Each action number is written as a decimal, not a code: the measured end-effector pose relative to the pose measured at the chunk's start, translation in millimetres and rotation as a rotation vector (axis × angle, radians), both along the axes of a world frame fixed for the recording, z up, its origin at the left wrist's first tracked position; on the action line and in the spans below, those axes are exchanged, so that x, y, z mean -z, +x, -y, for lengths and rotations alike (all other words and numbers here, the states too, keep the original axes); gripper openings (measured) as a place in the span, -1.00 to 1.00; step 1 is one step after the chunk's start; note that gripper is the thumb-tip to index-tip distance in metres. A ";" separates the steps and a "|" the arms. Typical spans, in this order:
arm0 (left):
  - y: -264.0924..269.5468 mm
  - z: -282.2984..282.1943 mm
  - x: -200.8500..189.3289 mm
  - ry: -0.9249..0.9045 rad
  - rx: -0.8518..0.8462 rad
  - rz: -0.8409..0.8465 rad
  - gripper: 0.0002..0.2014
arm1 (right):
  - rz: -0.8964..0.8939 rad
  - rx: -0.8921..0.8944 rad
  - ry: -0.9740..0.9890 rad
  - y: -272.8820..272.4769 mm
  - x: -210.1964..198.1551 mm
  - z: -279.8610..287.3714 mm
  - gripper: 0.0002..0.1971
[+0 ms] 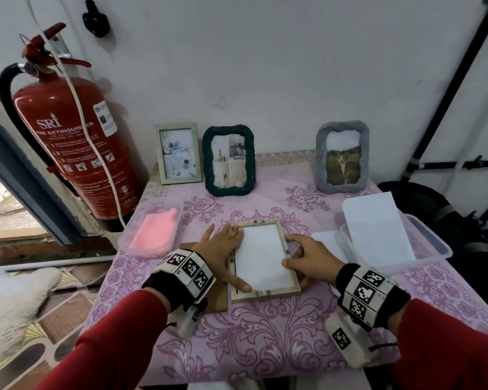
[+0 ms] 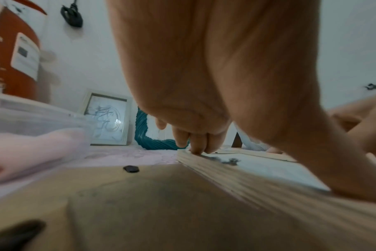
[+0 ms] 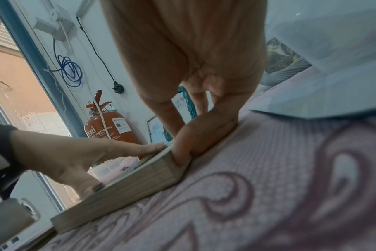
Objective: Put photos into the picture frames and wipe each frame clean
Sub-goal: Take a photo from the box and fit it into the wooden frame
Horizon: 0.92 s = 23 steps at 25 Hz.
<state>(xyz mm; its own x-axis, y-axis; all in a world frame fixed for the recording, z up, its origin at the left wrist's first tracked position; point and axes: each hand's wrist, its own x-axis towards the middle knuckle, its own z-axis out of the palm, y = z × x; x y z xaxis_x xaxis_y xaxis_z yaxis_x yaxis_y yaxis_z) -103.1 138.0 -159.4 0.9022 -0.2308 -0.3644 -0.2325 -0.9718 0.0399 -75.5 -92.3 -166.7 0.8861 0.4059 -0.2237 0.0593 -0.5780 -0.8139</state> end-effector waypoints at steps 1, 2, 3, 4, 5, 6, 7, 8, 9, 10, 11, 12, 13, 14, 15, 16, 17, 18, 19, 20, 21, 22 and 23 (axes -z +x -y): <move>0.8 -0.2 0.0 0.018 0.014 0.003 0.28 | -0.003 0.002 0.002 0.3 0.2 0.3 -0.44; 1.3 0.0 -0.8 0.031 0.029 0.009 0.28 | -0.007 0.006 0.006 0.8 0.8 0.7 -0.45; 1.4 0.9 -2.2 0.035 0.041 0.013 0.28 | -0.005 0.010 0.006 1.2 1.4 1.2 -0.45; 1.0 2.2 -3.5 0.032 0.048 0.015 0.27 | 0.000 0.011 0.001 1.5 2.0 1.5 -0.45; -0.1 3.8 -4.8 0.024 0.048 0.019 0.26 | 0.006 0.009 -0.003 1.5 1.9 1.9 -0.45; -1.6 5.1 -5.6 0.014 0.043 0.025 0.25 | 0.005 0.005 -0.002 1.6 2.2 1.9 -0.44; -3.2 6.2 -6.3 0.004 0.035 0.033 0.25 | -0.003 0.002 0.001 1.6 2.4 1.7 -0.43; -4.8 7.3 -6.5 -0.004 0.028 0.044 0.25 | -0.012 0.000 0.005 1.9 2.8 1.4 -0.43; -5.6 8.3 -6.3 -0.012 0.022 0.057 0.25 | -0.018 0.002 0.010 2.1 3.1 1.4 -0.43; -5.8 9.0 -6.1 -0.018 0.016 0.068 0.25 | -0.018 0.006 0.015 2.9 3.8 1.4 -0.43; -5.5 9.6 -6.0 -0.023 0.012 0.075 0.24 | -0.012 0.008 0.016 3.6 4.5 1.7 -0.44; -5.3 10.0 -6.1 -0.028 0.009 0.075 0.23 | -0.006 0.009 0.015 4.1 5.1 2.0 -0.44; -5.2 10.2 -5.8 -0.037 0.004 0.069 0.20 | -0.004 0.008 0.015 3.8 5.1 2.4 -0.44; -5.6 10.1 -5.2 -0.053 -0.006 0.063 0.17 | -0.009 0.008 0.021 2.9 4.8 2.4 -0.43; -6.9 9.6 -4.5 -0.077 -0.022 0.060 0.14 | -0.019 0.008 0.031 1.2 4.3 2.6 -0.41; -7.7 9.2 -4.5 -0.106 -0.041 0.066 0.11 | -0.031 0.009 0.044 -0.2 3.5 2.8 -0.38; -8.7 9.1 -4.5 -0.136 -0.058 0.080 0.08 | -0.038 0.008 0.054 -1.3 2.8 3.4 -0.36; -9.5 9.8 -4.8 -0.156 -0.067 0.099 0.06 | -0.041 0.006 0.059 -1.7 2.4 4.1 -0.36; -10.7 10.9 -5.3 -0.166 -0.067 0.119 0.03 | -0.042 0.003 0.063 -1.6 2.1 4.8 -0.37; -11.8 12.4 -6.2 -0.172 -0.065 0.133 0.01 | -0.045 0.001 0.067 -1.4 2.1 5.4 -0.39; -12.6 14.2 -7.3 -0.182 -0.065 0.138 -0.01 | -0.052 -0.002 0.070 -1.5 2.3 5.6 -0.42; -12.8 15.9 -8.2 -0.200 -0.067 0.139 -0.04 | -0.057 -0.005 0.073 -1.7 2.5 5.9 -0.44; -12.6 16.6 -8.8 -0.236 -0.071 0.140 -0.06 | -0.061 -0.007 0.077 -2.1 2.4 5.7 -0.46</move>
